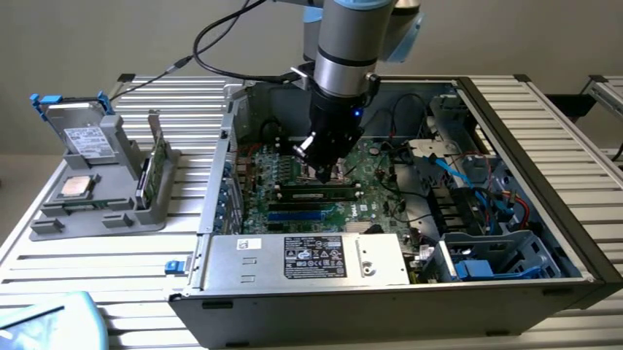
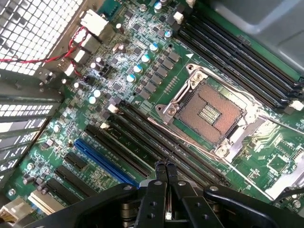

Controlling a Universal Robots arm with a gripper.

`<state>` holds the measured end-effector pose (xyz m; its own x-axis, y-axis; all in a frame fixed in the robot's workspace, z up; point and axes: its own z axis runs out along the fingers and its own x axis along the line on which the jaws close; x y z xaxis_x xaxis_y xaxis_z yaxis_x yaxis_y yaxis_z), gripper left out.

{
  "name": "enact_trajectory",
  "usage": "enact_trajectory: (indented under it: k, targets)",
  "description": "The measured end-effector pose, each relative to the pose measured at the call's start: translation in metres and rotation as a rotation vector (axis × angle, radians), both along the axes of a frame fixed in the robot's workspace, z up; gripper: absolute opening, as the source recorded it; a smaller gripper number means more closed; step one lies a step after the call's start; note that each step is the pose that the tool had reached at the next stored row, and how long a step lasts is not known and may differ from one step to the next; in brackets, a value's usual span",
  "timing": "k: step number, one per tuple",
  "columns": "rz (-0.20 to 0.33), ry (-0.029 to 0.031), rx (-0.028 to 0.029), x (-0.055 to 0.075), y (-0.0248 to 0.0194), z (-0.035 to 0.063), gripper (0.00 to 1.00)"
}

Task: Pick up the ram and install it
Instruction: 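Press down the ram until it locks into place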

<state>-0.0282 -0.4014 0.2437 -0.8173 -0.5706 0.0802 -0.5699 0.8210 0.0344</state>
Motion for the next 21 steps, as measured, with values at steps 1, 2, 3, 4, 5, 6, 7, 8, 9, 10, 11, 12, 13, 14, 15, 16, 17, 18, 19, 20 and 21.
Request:
enact_trajectory:
  k: [1,2,3,4,5,6,7,8,9,10,11,12,13,14,15,16,17,18,19,20,21]
  targets:
    - [-0.013,-0.0003,0.0001,0.0000,0.0000,-0.0001,0.10]
    - [-0.027,-0.0005,0.0000,0.0000,0.0000,-0.0001,0.10]
    - [-0.040,-0.0007,0.0000,0.0000,0.0000,-0.0001,0.10]
    - [-0.054,-0.0009,0.0000,0.0000,0.0000,-0.0001,0.10]
    - [-0.067,-0.0011,0.0000,0.0000,0.0000,-0.0002,0.10]
    - [-0.081,-0.0014,-0.0001,0.0000,0.0000,-0.0002,0.10]
    - [-0.094,-0.0016,0.0000,0.0000,0.0000,-0.0002,0.10]
    - [-0.108,-0.0018,0.0000,0.0000,0.0000,-0.0003,0.10]
    - [-0.121,-0.0020,0.0000,0.0000,0.0000,-0.0003,0.10]
    - [-0.134,-0.0023,0.0000,0.0000,0.0000,-0.0003,0.10]
    - [-0.148,-0.0026,0.0000,0.0000,0.0000,-0.0004,0.10]
    - [-0.161,-0.0028,0.0000,0.0000,0.0000,-0.0004,0.10]
    - [-0.174,-0.0031,0.0000,0.0000,0.0000,-0.0004,0.10]
    - [-0.187,-0.0035,0.0000,0.0000,0.0000,-0.0005,0.10]
    - [-0.201,-0.0038,0.0000,0.0000,0.0000,-0.0005,0.10]
    - [-0.214,-0.0041,0.0000,0.0000,0.0000,-0.0006,0.10]
    - [-0.228,-0.0045,0.0000,0.0000,0.0000,-0.0006,0.10]
    - [-0.241,-0.0049,0.0001,0.0000,0.0000,-0.0007,0.10]
    - [-0.254,-0.0053,0.0001,0.0000,0.0000,-0.0008,0.10]
    - [-0.267,-0.0056,0.0001,0.0000,0.0000,-0.0009,0.10]
    - [-0.280,-0.0060,0.0001,0.0000,0.0000,-0.0010,0.10]
